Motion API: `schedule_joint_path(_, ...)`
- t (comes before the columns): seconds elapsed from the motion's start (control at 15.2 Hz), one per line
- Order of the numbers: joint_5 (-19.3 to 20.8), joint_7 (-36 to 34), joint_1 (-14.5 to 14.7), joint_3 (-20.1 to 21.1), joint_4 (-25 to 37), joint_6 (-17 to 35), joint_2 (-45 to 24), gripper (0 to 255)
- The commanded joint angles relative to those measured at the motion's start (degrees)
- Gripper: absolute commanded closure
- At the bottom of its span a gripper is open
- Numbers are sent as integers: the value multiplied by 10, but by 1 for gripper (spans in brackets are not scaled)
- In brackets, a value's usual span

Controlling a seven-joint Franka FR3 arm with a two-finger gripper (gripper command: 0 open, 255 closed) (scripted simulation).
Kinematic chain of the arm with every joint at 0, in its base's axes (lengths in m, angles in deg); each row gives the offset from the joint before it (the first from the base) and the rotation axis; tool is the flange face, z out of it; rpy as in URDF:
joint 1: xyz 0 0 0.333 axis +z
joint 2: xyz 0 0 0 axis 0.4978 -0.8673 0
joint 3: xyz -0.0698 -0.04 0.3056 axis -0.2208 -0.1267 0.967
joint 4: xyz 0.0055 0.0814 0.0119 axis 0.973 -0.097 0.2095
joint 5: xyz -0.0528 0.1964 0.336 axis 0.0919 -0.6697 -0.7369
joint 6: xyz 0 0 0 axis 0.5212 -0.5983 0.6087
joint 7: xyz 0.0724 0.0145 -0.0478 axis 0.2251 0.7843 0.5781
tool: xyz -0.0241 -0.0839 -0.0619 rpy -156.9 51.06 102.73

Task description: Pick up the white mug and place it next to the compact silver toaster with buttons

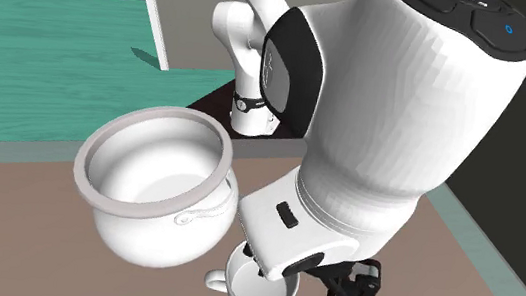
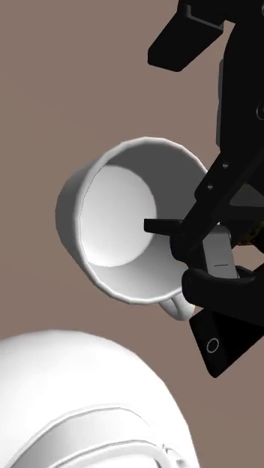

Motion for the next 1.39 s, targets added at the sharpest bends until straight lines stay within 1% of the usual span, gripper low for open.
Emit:
schedule_joint_path(0.0,8,-5,3,-3,0,10,-12,0)
schedule_joint_path(0.26,22,-15,6,-9,-12,38,-31,0)
schedule_joint_path(0.79,22,-15,6,-9,-12,38,-31,0)
schedule_joint_path(0.86,22,-15,6,-9,-12,38,-31,255)
schedule_joint_path(1.32,22,-15,6,-9,-12,38,-31,255)
